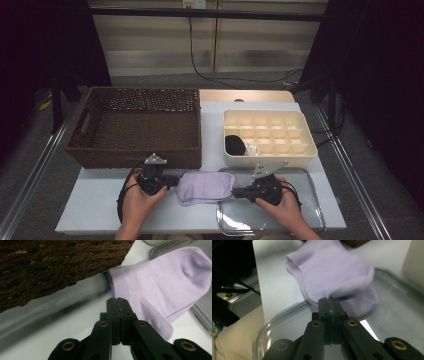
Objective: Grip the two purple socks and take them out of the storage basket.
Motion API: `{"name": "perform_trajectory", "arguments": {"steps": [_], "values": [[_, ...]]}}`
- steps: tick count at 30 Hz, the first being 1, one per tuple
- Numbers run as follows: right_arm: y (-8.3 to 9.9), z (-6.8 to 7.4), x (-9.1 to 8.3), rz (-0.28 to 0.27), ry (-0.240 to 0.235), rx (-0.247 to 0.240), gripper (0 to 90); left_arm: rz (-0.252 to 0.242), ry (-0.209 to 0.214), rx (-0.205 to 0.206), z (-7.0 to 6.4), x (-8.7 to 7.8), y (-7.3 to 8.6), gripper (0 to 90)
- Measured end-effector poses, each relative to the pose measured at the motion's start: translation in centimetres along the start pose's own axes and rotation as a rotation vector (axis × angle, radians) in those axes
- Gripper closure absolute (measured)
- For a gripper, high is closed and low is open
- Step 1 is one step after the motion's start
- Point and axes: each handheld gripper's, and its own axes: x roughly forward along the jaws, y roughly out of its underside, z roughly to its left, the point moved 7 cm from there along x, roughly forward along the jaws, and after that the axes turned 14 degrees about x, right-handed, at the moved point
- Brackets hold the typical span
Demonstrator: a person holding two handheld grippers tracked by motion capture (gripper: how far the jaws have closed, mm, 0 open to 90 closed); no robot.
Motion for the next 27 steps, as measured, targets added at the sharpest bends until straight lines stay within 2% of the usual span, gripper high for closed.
{"name": "perform_trajectory", "arguments": {"steps": [3, 5, 6, 7, 9, 10, 12, 13, 14, 17, 18, 19, 24, 27], "values": [[0.1, -0.1, 0.0, 0.003, -0.002, -0.007, 85.6, -0.007, 0.004, 0.000, -0.1, 0.1, -0.1, 84.4], [-0.5, -0.3, -0.6, -0.031, 0.013, -0.009, 82.2, -0.016, 0.007, 0.005, -0.3, 0.1, -0.3, 84.1], [-0.5, -0.3, -0.6, -0.031, 0.013, -0.009, 82.2, -0.016, 0.007, 0.005, -0.3, 0.1, -0.3, 84.0], [-0.9, -0.5, -0.9, -0.049, 0.028, -0.009, 80.6, -0.019, 0.006, 0.006, -0.3, 0.0, -0.3, 84.0], [-1.9, -1.9, -1.8, -0.104, 0.087, 0.002, 79.6, -0.018, 0.004, 0.015, -0.4, -0.1, -0.4, 83.9], [-2.1, -2.2, -1.8, -0.105, 0.094, 0.003, 80.8, -0.018, 0.012, 0.017, -0.5, -0.1, -0.4, 84.0], [-2.2, -3.1, -1.1, -0.074, 0.124, 0.009, 81.3, -0.009, 0.014, 0.016, -0.6, 0.1, -0.3, 84.3], [-2.2, -3.1, -1.1, -0.074, 0.124, 0.009, 81.3, -0.009, 0.014, 0.016, -0.6, 0.1, -0.3, 84.2], [-2.3, -3.2, -0.3, -0.056, 0.100, 0.024, 82.2, -0.011, 0.014, 0.013, -0.7, 0.2, -0.4, 84.2], [-2.5, -2.9, 0.5, -0.055, 0.099, 0.010, 81.9, 0.003, 0.026, 0.023, -0.9, 0.5, -0.3, 84.2], [-2.7, -2.5, 0.9, -0.054, 0.080, 0.014, 81.5, -0.002, 0.026, 0.017, -0.9, 0.6, -0.3, 84.2], [-2.8, -2.4, 1.1, -0.053, 0.082, 0.010, 80.3, 0.003, 0.024, 0.017, -0.8, 0.7, -0.2, 84.2], [-3.5, -1.6, 1.7, -0.082, 0.073, 0.000, 77.2, 0.020, 0.031, 0.025, -1.0, 0.9, -0.1, 85.0], [-3.3, -1.3, 2.2, -0.054, 0.066, -0.019, 77.1, 0.027, 0.024, 0.029, -1.0, 1.2, 0.0, 85.6]]}}
